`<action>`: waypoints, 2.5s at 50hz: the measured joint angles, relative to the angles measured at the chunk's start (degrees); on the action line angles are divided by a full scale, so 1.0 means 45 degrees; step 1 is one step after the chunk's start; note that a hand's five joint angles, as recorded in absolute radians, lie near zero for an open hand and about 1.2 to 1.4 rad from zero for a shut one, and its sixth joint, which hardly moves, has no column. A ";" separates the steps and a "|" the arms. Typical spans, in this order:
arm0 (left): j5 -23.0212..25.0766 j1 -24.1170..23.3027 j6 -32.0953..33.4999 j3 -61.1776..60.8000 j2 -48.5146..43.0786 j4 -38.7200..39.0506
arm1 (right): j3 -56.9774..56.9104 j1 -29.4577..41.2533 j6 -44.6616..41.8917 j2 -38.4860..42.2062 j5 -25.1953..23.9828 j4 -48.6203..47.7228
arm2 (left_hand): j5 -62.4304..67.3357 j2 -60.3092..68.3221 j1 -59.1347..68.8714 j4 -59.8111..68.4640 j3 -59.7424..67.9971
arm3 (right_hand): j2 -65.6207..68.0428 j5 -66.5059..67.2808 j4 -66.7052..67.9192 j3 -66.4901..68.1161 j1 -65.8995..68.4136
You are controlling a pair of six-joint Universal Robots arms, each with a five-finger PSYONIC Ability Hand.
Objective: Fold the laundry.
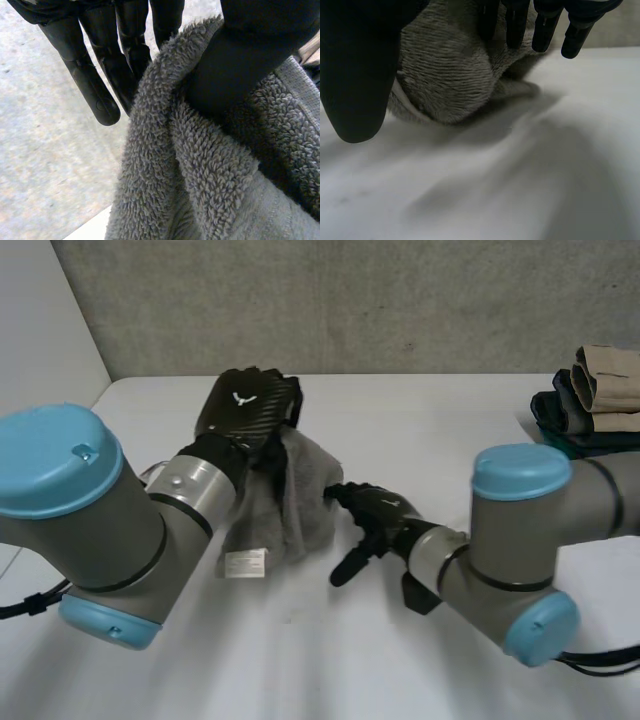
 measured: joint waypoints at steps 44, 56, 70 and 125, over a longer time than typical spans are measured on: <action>0.0012 0.1582 -0.2209 -0.3912 0.1125 -0.1402 | -0.0752 -0.0478 -0.6928 -0.0303 0.1533 -0.1092 | -1.0030 -1.0425 -0.9410 -1.0608 -1.0392 | 1.2183 1.1629 1.2537 1.2338 1.0970; 0.0085 0.0697 -0.3158 -0.3608 -0.0171 -0.1367 | -0.0400 -0.0410 -0.6906 -0.0307 0.1631 -0.1094 | -0.9666 -1.0170 -0.9212 -1.0341 -1.0192 | 1.2183 1.1628 1.2538 1.2338 1.0970; -0.0475 0.1165 -0.2968 -0.2045 0.0401 -0.0808 | -0.0422 -0.0602 -0.7805 -0.1188 0.1692 -0.1030 | -0.0018 -0.0036 0.0183 -0.0053 -0.0140 | 1.2183 1.1629 1.2543 1.2368 1.0970; -0.0349 0.2666 0.1948 0.4700 -0.1258 0.4811 | -0.4811 -0.1001 -1.1385 -0.1899 0.2786 -0.4996 | 0.0378 0.0018 0.0183 0.0001 -0.0018 | 1.2183 1.1986 1.2591 1.2499 1.0970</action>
